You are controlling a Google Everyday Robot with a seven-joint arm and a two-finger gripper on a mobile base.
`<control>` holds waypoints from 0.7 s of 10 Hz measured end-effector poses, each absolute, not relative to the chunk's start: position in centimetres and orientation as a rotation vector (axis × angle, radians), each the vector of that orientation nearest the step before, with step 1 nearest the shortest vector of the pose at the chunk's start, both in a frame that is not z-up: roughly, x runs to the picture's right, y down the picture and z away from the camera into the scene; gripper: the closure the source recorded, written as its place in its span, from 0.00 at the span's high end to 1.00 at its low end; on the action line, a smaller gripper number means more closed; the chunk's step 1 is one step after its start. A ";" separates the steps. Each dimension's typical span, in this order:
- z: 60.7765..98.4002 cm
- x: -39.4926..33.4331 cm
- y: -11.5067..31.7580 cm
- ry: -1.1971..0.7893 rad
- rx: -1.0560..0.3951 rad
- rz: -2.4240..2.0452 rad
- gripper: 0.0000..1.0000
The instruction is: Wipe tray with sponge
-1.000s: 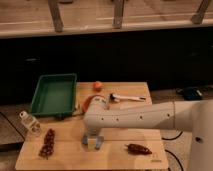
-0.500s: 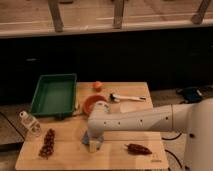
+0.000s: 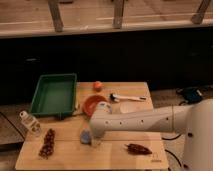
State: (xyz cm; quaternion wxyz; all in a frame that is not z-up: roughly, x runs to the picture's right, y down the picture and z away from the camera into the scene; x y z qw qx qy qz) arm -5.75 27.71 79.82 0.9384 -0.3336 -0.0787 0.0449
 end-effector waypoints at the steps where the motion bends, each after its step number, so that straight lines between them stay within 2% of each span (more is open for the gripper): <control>1: 79.5 -6.0 27.3 -0.160 -0.684 0.077 0.14; 3: 78.6 -6.1 26.3 -0.166 -0.685 0.051 0.01; 7: 76.7 -6.2 23.8 -0.217 -0.674 -0.043 0.00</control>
